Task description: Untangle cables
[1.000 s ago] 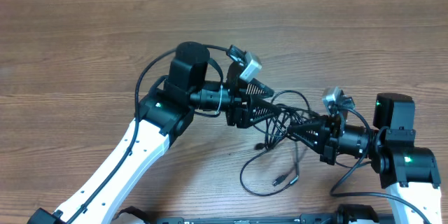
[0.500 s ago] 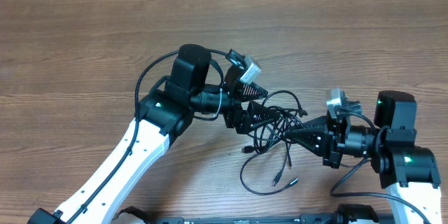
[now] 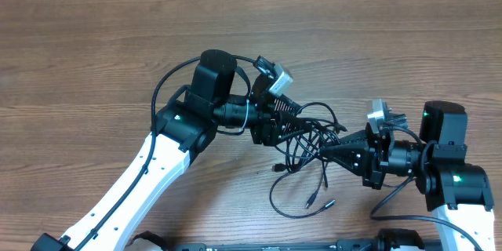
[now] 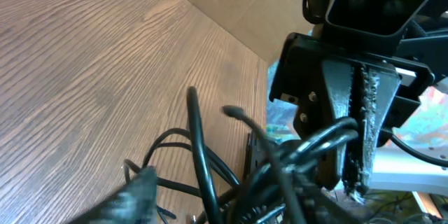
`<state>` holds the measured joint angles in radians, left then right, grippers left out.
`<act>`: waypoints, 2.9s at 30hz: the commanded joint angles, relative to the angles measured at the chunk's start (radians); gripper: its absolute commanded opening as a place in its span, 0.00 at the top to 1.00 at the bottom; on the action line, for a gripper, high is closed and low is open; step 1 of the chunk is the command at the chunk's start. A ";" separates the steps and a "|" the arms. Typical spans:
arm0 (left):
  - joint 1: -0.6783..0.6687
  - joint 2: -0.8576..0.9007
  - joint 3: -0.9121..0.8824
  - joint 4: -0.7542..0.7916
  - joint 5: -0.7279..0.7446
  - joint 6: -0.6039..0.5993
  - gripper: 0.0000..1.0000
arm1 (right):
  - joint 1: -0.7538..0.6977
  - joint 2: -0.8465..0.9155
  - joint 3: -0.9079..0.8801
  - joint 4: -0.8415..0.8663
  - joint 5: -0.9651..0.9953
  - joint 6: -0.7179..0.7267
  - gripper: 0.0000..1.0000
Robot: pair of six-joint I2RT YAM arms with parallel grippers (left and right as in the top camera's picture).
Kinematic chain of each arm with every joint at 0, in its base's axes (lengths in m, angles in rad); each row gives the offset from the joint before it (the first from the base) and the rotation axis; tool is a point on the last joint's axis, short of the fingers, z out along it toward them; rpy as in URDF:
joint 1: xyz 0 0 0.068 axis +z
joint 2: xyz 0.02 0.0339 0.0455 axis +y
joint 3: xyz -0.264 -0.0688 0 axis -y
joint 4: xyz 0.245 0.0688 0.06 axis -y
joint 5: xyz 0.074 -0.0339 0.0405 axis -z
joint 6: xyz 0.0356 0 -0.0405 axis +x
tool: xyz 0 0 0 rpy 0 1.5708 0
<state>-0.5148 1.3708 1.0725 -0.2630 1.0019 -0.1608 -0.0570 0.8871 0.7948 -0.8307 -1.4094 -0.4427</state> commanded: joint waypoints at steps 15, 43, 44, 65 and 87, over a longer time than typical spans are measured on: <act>0.004 -0.004 0.009 0.008 0.008 0.016 0.88 | 0.003 -0.007 0.003 0.006 -0.036 -0.008 0.96; 0.084 -0.004 0.009 -0.412 -0.705 -0.785 0.54 | 0.003 -0.007 0.003 -0.017 -0.032 -0.008 0.96; 0.085 -0.005 0.009 -0.420 -0.683 -0.753 0.30 | 0.003 -0.007 0.003 -0.017 -0.032 -0.004 0.96; 0.238 -0.207 0.010 0.022 -0.022 -0.169 0.00 | 0.006 0.044 0.003 0.942 0.061 1.268 0.96; 0.241 -0.206 0.010 0.085 -0.026 -0.161 0.02 | 0.114 0.485 0.340 1.270 0.027 1.698 0.96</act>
<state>-0.2787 1.1698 1.0798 -0.1852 0.9623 -0.3367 0.0593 1.3384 1.1130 0.4557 -1.3987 1.2953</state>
